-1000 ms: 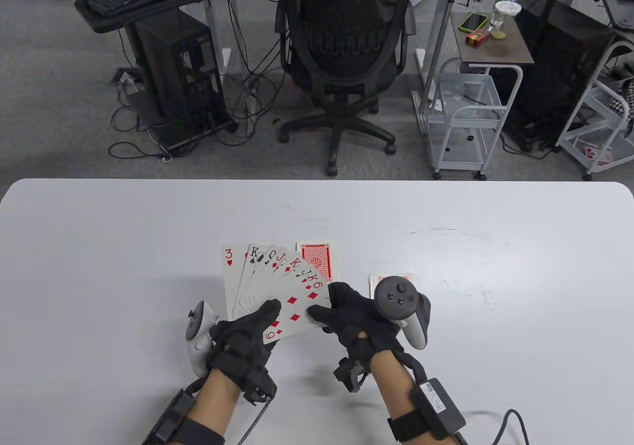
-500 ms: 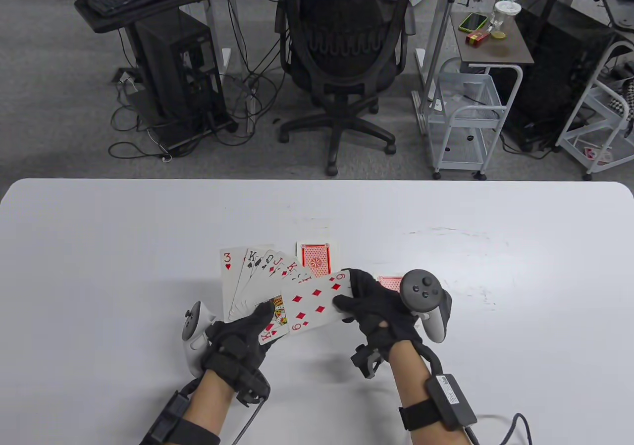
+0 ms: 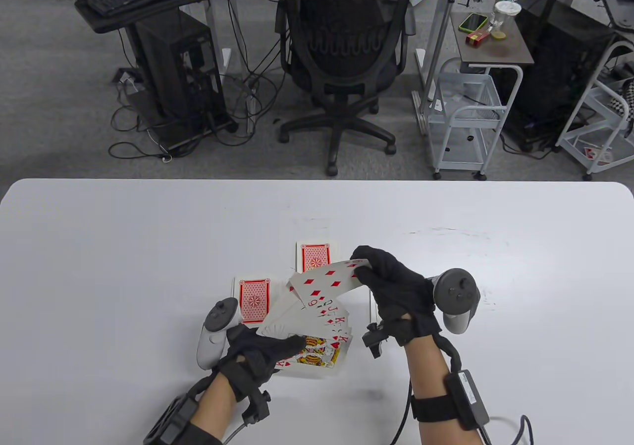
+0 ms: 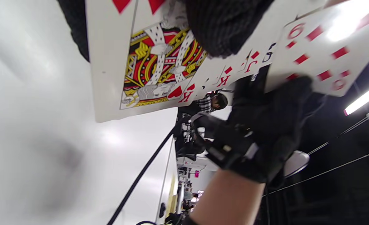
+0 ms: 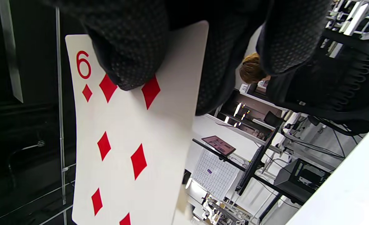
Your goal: Four-player card dealing with fan arrangement
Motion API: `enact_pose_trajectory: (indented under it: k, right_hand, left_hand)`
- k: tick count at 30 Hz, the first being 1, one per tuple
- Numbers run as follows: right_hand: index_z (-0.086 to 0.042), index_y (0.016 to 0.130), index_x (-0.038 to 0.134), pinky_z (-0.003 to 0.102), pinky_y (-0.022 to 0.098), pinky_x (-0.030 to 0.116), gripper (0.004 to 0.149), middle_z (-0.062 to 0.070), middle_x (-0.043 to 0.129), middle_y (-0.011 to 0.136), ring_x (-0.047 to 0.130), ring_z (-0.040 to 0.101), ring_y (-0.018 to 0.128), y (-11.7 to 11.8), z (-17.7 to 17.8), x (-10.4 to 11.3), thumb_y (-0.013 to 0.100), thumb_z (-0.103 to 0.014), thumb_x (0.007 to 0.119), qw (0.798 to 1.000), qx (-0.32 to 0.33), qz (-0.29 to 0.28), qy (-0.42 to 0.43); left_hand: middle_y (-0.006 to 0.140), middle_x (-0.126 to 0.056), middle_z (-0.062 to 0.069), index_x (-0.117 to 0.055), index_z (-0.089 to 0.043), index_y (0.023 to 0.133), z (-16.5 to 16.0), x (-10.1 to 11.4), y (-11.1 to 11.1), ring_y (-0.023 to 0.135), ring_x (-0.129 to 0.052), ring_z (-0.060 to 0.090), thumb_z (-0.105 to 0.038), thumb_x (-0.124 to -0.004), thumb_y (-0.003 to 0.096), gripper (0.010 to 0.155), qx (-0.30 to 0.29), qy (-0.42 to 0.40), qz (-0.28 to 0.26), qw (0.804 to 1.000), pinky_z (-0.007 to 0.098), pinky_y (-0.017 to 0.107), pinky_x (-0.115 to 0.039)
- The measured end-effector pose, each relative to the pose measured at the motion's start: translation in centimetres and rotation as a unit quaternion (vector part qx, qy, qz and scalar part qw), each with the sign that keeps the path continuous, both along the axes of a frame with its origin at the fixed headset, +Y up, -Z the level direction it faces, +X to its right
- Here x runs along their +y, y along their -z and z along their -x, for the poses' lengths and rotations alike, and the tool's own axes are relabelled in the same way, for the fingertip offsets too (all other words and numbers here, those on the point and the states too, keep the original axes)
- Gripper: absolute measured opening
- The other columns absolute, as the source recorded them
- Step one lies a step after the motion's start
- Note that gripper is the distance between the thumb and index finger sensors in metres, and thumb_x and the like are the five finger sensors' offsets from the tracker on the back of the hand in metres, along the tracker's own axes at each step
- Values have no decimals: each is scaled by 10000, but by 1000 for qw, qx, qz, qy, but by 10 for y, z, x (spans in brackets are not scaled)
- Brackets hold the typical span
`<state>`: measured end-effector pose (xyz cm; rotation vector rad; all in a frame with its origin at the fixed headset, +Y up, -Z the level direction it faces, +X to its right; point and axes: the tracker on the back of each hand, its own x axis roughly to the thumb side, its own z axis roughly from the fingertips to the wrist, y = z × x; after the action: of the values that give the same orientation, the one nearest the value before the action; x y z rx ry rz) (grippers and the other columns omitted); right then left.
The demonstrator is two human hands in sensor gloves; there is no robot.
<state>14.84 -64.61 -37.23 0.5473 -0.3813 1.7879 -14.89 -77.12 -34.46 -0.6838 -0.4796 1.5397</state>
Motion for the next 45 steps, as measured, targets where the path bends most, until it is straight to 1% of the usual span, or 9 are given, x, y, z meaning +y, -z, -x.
enact_pose_trajectory:
  k: [5,12,17,22,25,28,33,39,45]
  right_hand:
    - [-375,964,692,653,568,652,521,-18,843,850,966,281,598,-3,1,4,491,-201,826,999,-25,-21,-5]
    - [-391,1001,654,664,568,643,543,23,818,877,957,299,603,-6,21,2,516,-206,814,990,-3,-31,-138]
    - [-414,1065,539,690,602,594,529,130,575,1065,841,382,769,-10,44,-2,577,-395,739,972,42,-18,-229]
    - [-446,1078,414,712,616,552,575,152,377,1132,728,425,871,-13,65,-14,581,-446,705,954,71,-4,-293]
    - [-400,1105,328,714,613,553,648,178,338,1138,692,451,914,-11,66,-18,582,-474,703,957,75,11,-281]
    - [-127,1132,398,686,577,626,723,188,538,1074,823,419,833,-6,54,-22,584,-471,722,977,33,55,-204]
    - [-116,1062,603,648,555,675,623,132,757,932,946,356,701,0,41,-37,566,-440,798,977,34,147,-148]
    - [-166,990,711,635,540,699,504,75,851,830,1010,288,600,-5,54,-41,520,-261,868,985,18,121,-126]
    - [-156,1043,635,673,557,658,554,178,728,965,921,392,769,-14,67,-39,530,-211,837,984,16,71,-162]
  left_hand:
    - [1028,-806,-33,-629,-400,1032,-6,-3,-2,863,-931,352,-273,-807,527,550,-33,34,1,999,496,584,-836]
    - [1030,-801,-8,-618,-401,1036,-2,-2,-1,850,-943,356,-266,-806,529,558,-17,18,10,1000,497,575,-842]
    - [1031,-795,5,-620,-399,1035,5,-2,1,850,-939,363,-264,-805,531,554,10,11,15,1000,498,575,-842]
    - [1035,-790,-1,-624,-399,1032,9,-1,0,853,-936,364,-266,-805,531,549,23,-11,19,999,498,578,-841]
    - [1034,-792,-15,-623,-405,1031,12,-2,1,863,-928,356,-273,-804,533,546,36,-22,22,999,493,584,-838]
    - [1038,-786,-33,-617,-419,1028,16,0,1,883,-910,349,-276,-803,536,546,60,-72,30,995,490,601,-827]
    - [1046,-769,-73,-605,-448,1022,25,3,0,922,-874,324,-276,-800,540,547,104,-135,39,985,486,634,-805]
    - [1055,-749,-91,-576,-464,1024,30,3,-3,945,-849,313,-263,-793,547,562,148,-156,38,976,488,656,-787]
    - [1056,-743,-93,-558,-464,1028,35,0,-5,953,-837,315,-260,-788,551,567,204,-159,40,965,489,660,-781]
